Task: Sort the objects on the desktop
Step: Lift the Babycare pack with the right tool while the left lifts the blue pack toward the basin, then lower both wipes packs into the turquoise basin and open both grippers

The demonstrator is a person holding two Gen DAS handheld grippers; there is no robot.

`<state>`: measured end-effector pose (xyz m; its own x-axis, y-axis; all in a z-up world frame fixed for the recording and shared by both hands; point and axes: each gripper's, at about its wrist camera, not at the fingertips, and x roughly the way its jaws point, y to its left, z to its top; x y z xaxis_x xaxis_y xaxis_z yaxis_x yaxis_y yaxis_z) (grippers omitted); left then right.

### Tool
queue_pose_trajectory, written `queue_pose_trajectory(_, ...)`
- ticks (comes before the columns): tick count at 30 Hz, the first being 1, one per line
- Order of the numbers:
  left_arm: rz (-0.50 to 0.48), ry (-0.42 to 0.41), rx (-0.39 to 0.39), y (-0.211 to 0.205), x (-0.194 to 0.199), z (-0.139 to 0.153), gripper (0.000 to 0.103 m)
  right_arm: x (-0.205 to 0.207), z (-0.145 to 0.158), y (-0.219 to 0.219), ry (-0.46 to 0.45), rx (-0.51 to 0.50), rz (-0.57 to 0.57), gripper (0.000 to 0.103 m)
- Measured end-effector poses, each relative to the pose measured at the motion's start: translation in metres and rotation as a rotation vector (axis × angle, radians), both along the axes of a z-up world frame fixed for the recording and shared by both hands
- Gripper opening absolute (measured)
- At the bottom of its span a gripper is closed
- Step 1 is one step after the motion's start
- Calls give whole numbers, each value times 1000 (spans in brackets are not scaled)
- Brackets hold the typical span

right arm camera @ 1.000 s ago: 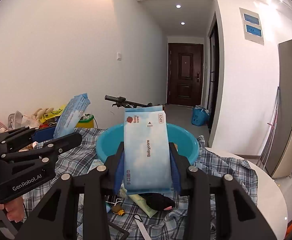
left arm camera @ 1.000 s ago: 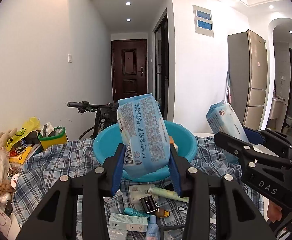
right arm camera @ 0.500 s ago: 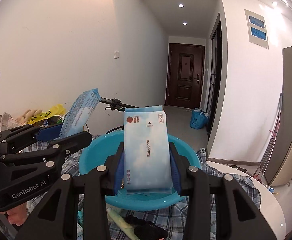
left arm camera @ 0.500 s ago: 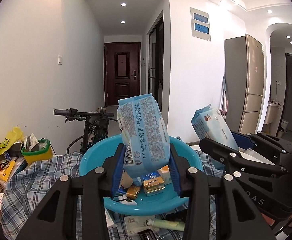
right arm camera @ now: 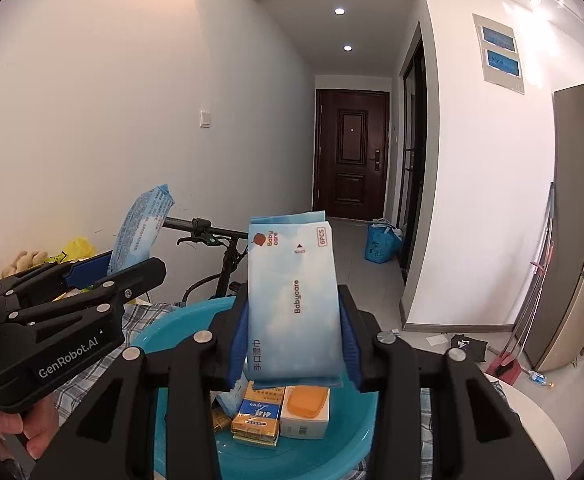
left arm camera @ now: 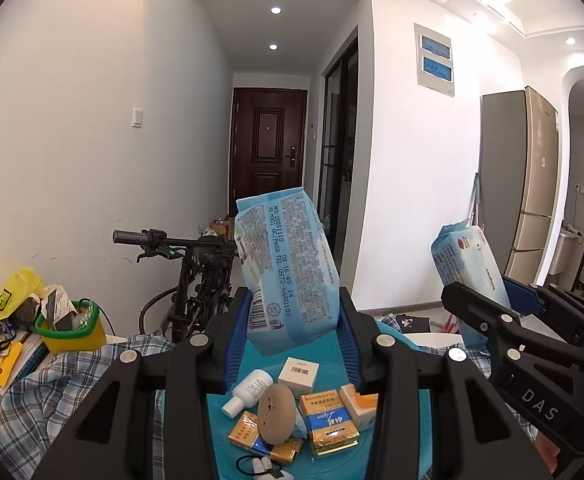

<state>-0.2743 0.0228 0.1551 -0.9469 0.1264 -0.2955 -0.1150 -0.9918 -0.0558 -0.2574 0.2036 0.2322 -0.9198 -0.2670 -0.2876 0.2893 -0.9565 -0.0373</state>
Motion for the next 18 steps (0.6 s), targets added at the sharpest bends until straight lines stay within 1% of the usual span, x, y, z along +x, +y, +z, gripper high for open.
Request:
queue_pose_trajectory(2, 8, 5, -7, -1, -6, 5, 43, -6, 6, -3, 3, -5, 5, 38)
queue_pose_trajectory(4, 12, -10, -6, -3, -14, 8, 43, -13, 9, -4, -3, -6, 3, 38)
queue_pose_trajectory(9, 43, -92, -9, -12, -33, 10, 43, -31, 12, -4, -65, -19, 23, 38)
queue_pose_trajectory(11, 56, -142, -14, -14, -40, 9, 43, -41, 13, -2, -113, -20, 36, 38)
queue_pose_trajectory(12, 48, -174, -10, -15, -45, 8, 43, -46, 12, -2, -148, -18, 45, 38)
queue_pose_trajectory(14, 37, -253, -18, -14, -56, 5, 43, -61, 7, -3, -258, -19, 68, 38)
queue_pose_trajectory(17, 16, -395, -42, -11, -75, -7, 43, -79, -6, 0, -435, -63, 115, 38)
queue_pose_trajectory(18, 9, -432, -39, -11, -80, -11, 43, -82, -10, -1, -473, -62, 116, 38)
